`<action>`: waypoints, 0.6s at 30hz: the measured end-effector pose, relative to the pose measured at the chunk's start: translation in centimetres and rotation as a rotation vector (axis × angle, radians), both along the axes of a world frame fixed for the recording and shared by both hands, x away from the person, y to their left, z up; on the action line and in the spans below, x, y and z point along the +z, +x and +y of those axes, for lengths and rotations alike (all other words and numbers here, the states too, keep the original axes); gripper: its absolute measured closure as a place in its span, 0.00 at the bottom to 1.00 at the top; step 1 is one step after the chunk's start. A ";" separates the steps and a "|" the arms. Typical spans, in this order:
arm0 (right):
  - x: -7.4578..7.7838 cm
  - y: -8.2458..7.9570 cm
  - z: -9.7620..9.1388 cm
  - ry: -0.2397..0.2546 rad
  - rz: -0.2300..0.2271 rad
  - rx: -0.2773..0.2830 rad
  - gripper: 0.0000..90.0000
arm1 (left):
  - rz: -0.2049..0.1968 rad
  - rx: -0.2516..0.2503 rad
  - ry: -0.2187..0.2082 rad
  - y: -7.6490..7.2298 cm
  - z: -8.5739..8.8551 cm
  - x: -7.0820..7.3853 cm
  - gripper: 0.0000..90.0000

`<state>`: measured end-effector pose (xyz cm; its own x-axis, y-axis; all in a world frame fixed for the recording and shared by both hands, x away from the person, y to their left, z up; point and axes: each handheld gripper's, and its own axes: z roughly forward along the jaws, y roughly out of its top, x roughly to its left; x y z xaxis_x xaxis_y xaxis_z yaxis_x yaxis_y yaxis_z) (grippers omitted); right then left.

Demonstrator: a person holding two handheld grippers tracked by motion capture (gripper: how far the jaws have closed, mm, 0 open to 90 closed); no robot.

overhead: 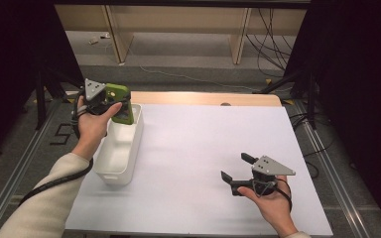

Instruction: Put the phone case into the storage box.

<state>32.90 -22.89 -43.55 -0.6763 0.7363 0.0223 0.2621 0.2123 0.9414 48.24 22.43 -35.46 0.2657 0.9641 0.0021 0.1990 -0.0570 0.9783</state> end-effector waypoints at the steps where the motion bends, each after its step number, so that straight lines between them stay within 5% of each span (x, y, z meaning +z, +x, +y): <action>1: 0.0 0.0 0.0 0.001 0.000 0.001 0.09 | 0.000 0.000 -0.003 0.1 0.0 0.0 0.18; 18: -0.1 0.0 0.0 0.002 0.004 0.003 0.09 | 0.017 0.004 0.004 0.8 -0.3 -0.5 0.18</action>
<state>32.93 -22.84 -43.60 -0.6783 0.7344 0.0263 0.2654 0.2114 0.9407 49.01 22.10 -35.92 0.2614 0.9652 0.0018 0.2158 -0.0602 0.9746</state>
